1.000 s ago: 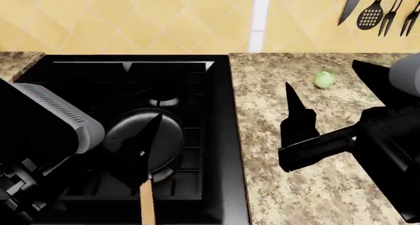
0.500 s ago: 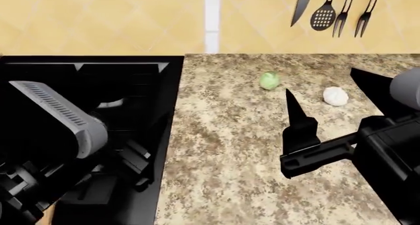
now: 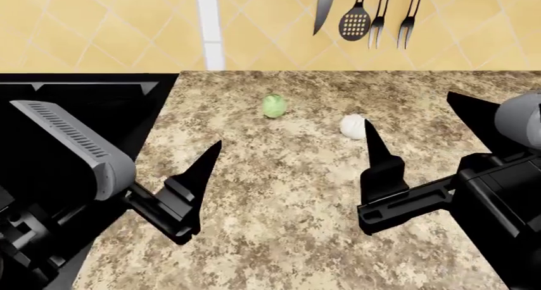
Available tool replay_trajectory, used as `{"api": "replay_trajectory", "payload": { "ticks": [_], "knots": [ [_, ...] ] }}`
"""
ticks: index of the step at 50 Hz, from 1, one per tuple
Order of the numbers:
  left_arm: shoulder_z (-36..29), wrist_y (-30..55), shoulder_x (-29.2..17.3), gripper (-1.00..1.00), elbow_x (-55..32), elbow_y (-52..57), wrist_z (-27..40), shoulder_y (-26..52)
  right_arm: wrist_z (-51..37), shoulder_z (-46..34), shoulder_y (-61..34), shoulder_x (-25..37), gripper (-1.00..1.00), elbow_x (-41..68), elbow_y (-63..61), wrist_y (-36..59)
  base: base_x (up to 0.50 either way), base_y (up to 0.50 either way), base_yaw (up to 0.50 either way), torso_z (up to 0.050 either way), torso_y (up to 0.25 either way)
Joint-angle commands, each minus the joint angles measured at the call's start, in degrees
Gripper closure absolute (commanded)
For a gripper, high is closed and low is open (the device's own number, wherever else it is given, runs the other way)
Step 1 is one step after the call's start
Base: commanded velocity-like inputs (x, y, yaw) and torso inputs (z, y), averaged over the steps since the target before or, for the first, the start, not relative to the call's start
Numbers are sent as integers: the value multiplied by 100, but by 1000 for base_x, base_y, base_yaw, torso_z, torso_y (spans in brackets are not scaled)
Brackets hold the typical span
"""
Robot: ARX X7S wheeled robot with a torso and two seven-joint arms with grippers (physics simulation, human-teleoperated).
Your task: Place both pans onto different burners. Then place the brussel sprout and the dumpling on different pans.
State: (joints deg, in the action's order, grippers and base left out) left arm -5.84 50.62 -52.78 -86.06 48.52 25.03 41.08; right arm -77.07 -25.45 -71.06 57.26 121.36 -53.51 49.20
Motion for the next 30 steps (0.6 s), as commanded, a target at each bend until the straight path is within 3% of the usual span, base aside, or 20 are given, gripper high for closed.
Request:
{"api": "replay_trajectory", "payload": {
  "ticks": [1,11,30],
  "knots": [
    [20,-56,11,-100,21,-36,-37,-31,-37,-90,-89,-50,-100,29,30,36,23,-500,0,0,0],
    [56,-130,28,-100,119,-91,-102,-162,-174,-175,-124,-97,-100,61,30,-5,25,-465,0,0,0],
    [-112,-16,60,-100,-111,-118,148,146,-56,-108,70,22,-100,-74,40,-62,2,0,0,0,0]
  ]
}}
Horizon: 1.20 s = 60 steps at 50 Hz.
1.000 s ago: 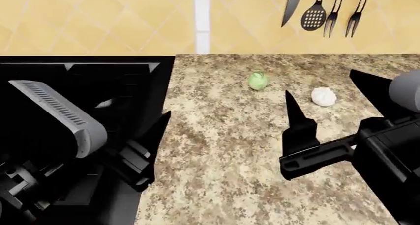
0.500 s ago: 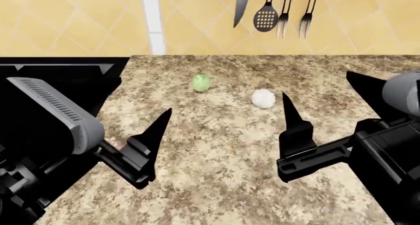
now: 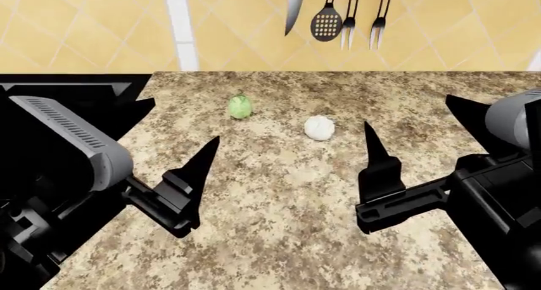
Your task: Place both pans onto different burners. Then place the brussel sprout and the dumpling on different pans.
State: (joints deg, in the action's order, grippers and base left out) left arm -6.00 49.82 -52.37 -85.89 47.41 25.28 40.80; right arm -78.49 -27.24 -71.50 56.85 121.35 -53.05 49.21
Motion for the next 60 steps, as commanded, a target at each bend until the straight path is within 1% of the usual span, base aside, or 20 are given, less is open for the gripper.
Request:
{"api": "replay_trajectory", "payload": {
  "ticks": [1,20,29,45,51,55,60],
  "knots": [
    [-106,71,19,-100,-137,-11,127,187,95,74,114,61,-100,-77,-3,-65,160,0,0,0,0],
    [-313,259,0,-100,-449,-85,449,660,20,-244,-483,-145,-100,195,340,198,483,0,0,0,1],
    [-344,243,46,-100,-314,-202,426,603,97,-199,-407,-87,-100,184,252,159,500,0,0,0,1],
    [-460,255,161,-100,-94,-345,380,626,612,-95,-13,-209,-100,-419,537,189,486,1,0,0,0],
    [-390,151,199,-100,-74,-426,424,590,701,-90,42,-230,-100,-523,592,191,77,0,0,0,0],
    [-355,113,171,-100,78,-299,298,567,714,-81,47,-215,-100,-518,582,176,0,0,0,0,0],
    [-353,107,152,-100,117,-228,285,564,704,-80,34,-210,-100,-499,568,156,0,0,0,-3,-209]
  ]
}}
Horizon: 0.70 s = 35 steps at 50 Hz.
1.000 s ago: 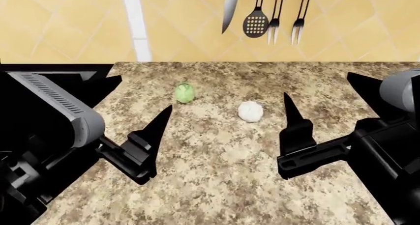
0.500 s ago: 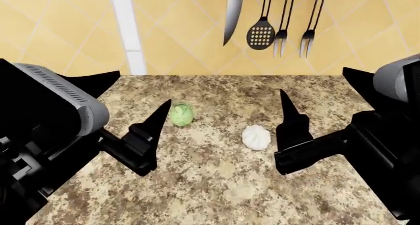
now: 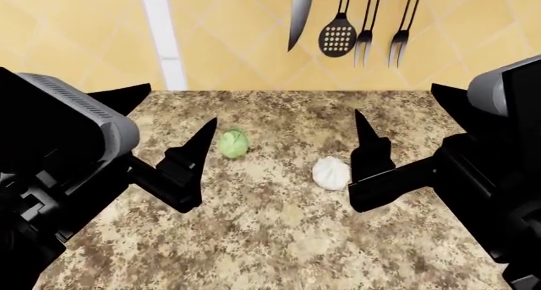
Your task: Place both pans onto different burners. Then place the brussel sprout and the dumpling on different pans.
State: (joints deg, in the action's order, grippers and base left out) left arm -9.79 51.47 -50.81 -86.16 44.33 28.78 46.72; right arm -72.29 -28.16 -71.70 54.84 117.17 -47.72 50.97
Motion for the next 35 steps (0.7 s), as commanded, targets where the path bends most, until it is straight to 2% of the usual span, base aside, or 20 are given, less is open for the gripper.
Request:
{"api": "replay_trajectory", "payload": {
  "ticks": [1,11,15,26,35],
  "knots": [
    [24,-58,-5,-100,153,88,-69,-32,78,9,54,-5,-100,-75,33,-23,0,0,0,-5,-250],
    [-6,-88,30,-100,196,14,-69,-105,289,55,270,-60,-100,-287,88,-94,0,0,0,-1,-41],
    [-63,-71,73,-100,239,-55,-98,-100,657,187,898,-63,-100,-720,125,-294,0,0,0,0,0],
    [-134,-70,113,-100,274,-76,-166,-112,1587,242,1806,-325,-100,-1794,451,-509,0,0,0,0,0],
    [-133,-101,114,-100,286,-112,-187,-137,2101,236,2144,-494,-100,-2347,761,-662,0,0,0,0,0]
  ]
}}
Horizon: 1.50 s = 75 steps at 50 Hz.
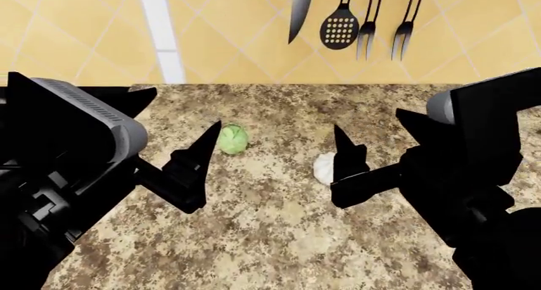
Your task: Place both pans onto different burners. Then place the brussel sprout and the dumpling on different pans.
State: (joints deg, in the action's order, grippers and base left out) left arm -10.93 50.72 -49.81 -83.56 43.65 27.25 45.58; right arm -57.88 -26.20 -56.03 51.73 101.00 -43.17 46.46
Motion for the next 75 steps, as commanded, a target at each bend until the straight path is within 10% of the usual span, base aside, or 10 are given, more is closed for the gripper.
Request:
{"api": "replay_trajectory", "payload": {
  "ticks": [1,75],
  "knots": [
    [-20,-27,12,-100,26,-42,-32,-27,688,42,621,-190,-100,-771,333,-234,0,0,0,0,0],
    [-52,-274,123,-100,-3,-416,-90,-239,2728,-1176,1144,-1128,-100,-2881,2645,-206,0,0,0,0,0]
  ]
}}
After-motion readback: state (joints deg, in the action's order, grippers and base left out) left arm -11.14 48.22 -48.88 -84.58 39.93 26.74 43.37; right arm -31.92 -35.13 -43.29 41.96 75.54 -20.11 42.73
